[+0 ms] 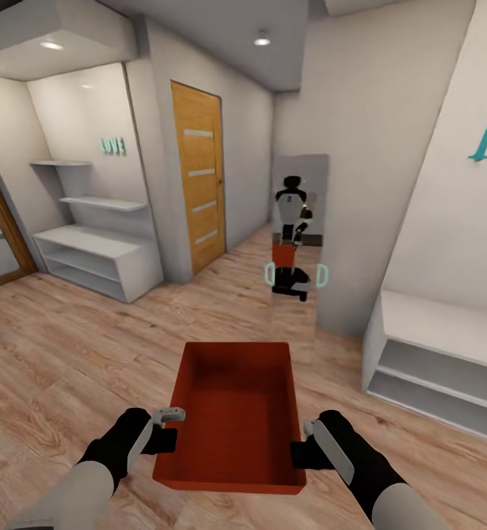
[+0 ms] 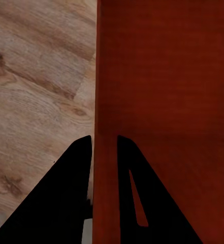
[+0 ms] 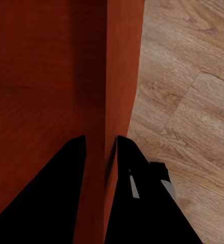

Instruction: Move the two storage containers from the living room to the garage. In the garage, place one container on the floor and stack the other container on top of it (either order is fine).

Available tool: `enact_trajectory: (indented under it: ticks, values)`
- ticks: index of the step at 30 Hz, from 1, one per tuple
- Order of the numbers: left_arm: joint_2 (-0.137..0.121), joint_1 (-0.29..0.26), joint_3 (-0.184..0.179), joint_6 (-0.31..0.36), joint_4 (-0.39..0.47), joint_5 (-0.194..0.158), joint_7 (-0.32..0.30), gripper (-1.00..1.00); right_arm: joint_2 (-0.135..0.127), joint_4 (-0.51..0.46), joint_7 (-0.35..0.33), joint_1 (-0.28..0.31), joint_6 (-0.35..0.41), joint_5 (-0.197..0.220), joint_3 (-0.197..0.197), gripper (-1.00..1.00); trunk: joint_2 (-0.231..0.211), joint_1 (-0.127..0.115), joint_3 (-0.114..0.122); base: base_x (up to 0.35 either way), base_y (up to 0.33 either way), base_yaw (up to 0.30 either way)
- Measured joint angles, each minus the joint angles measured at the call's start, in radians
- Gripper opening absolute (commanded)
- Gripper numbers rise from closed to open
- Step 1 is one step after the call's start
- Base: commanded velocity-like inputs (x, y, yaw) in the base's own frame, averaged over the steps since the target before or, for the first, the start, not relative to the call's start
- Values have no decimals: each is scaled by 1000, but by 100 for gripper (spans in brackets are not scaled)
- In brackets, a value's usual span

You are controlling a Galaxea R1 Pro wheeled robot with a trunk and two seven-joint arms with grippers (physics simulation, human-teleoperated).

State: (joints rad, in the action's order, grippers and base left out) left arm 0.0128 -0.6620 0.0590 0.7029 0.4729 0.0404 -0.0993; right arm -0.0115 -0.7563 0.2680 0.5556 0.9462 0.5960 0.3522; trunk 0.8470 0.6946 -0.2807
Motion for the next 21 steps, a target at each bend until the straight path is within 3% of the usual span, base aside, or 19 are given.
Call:
enact_trajectory:
  ticks: [15,21]
  values:
    - [0,0,0,0,1,0,0,-100,0,0,0,0,0,0,-1,-100,0,0,-3,330,117,38]
    - [0,0,0,0,1,-1,0,-100,0,0,0,0,0,0,0,-100,0,0,-5,330,117,170]
